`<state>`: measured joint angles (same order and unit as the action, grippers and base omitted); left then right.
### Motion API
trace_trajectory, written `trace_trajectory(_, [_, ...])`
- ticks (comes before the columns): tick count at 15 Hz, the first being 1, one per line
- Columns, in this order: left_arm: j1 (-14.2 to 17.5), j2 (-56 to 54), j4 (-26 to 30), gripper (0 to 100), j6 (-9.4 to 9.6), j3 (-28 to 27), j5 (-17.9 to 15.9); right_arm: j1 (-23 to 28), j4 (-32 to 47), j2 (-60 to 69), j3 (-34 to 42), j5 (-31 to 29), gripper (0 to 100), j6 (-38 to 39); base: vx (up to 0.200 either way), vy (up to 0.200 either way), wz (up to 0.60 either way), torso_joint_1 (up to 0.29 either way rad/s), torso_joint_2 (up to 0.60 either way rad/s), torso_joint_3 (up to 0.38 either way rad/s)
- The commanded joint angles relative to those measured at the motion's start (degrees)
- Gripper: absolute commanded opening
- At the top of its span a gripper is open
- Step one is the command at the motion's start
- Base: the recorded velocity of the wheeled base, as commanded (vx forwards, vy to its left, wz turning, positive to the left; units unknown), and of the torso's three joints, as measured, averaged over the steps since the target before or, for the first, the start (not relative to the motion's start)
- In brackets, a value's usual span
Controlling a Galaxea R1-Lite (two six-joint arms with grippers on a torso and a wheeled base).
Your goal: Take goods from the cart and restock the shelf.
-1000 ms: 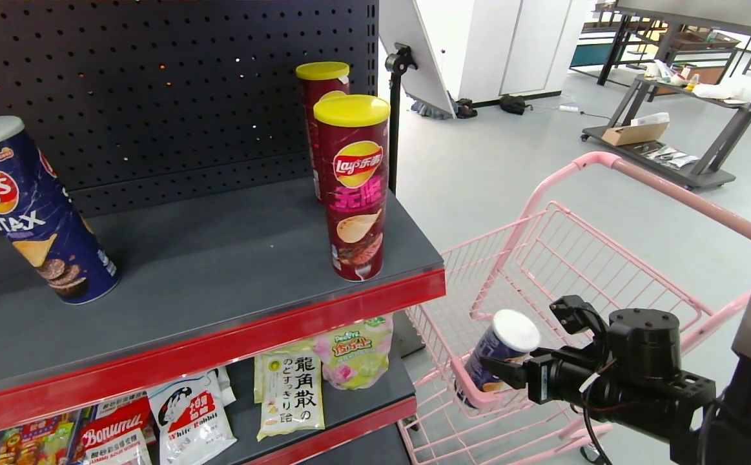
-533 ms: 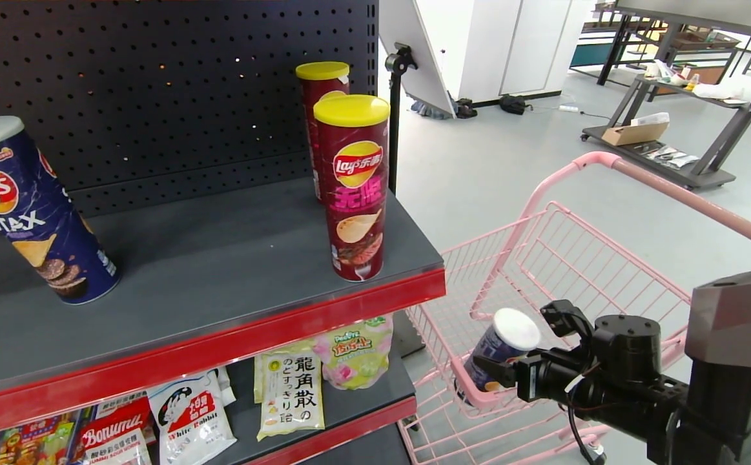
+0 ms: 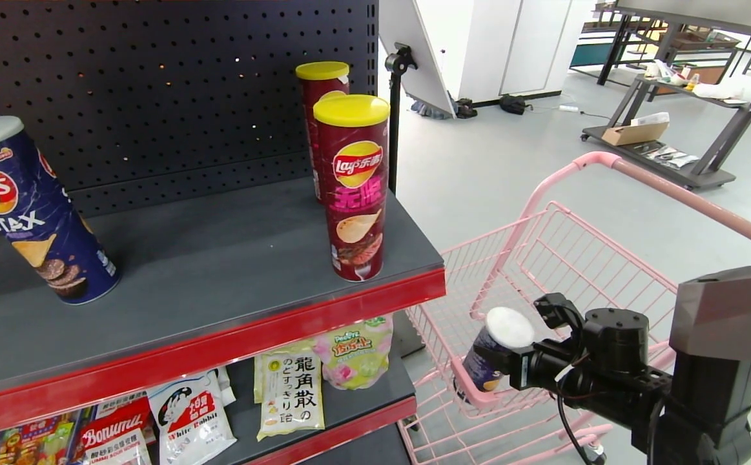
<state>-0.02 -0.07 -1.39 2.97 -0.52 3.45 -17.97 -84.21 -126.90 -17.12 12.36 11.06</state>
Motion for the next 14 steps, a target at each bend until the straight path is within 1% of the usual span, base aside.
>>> trace_trajectory(1, [0.0,0.1,0.0,100,0.01,0.0,0.2,0.0,0.0,-0.4,-0.3,-0.1,0,0.0,0.0,0.0,0.0,0.0,0.0,0.0])
trace_trajectory(4, [0.0,0.1,-0.1,100,0.01,0.0,0.2,0.1,-0.3,0.3,-0.9,-1.3,0,-0.1,0.0,0.0,0.0,0.0,0.0,0.0])
trace_trajectory(5, [0.0,0.1,-0.1,100,0.01,0.0,0.2,1.4,0.4,2.4,-3.2,-1.3,0,-0.7,0.0,0.0,0.0,0.0,0.0,0.0])
trace_trajectory(7, [0.0,0.1,0.0,100,-0.07,0.0,0.2,3.8,4.5,6.3,-7.9,-1.1,0,-5.0,0.0,0.0,0.0,0.0,0.0,0.0])
trace_trajectory(8, [0.0,0.1,-0.1,100,-0.25,0.0,0.1,5.1,10.6,10.6,-12.2,-0.8,0,-7.3,0.0,0.0,0.0,0.0,0.0,0.0])
trace_trajectory(10, [0.0,0.1,-0.1,100,-0.51,0.0,-0.1,6.5,26.3,19.9,-20.9,-0.8,0,-8.1,0.0,0.0,0.0,0.0,0.0,0.0])
trace_trajectory(12, [0.0,0.1,-0.1,100,-0.34,0.0,-0.2,7.2,44.7,31.1,-28.9,-1.3,0,-9.1,0.0,0.0,0.0,0.0,0.0,0.0])
trace_trajectory(14, [0.0,0.1,-0.1,100,-0.34,0.0,-0.3,6.8,56.7,41.9,-31.9,-1.6,0,-9.6,0.0,0.0,0.0,0.0,0.0,0.0])
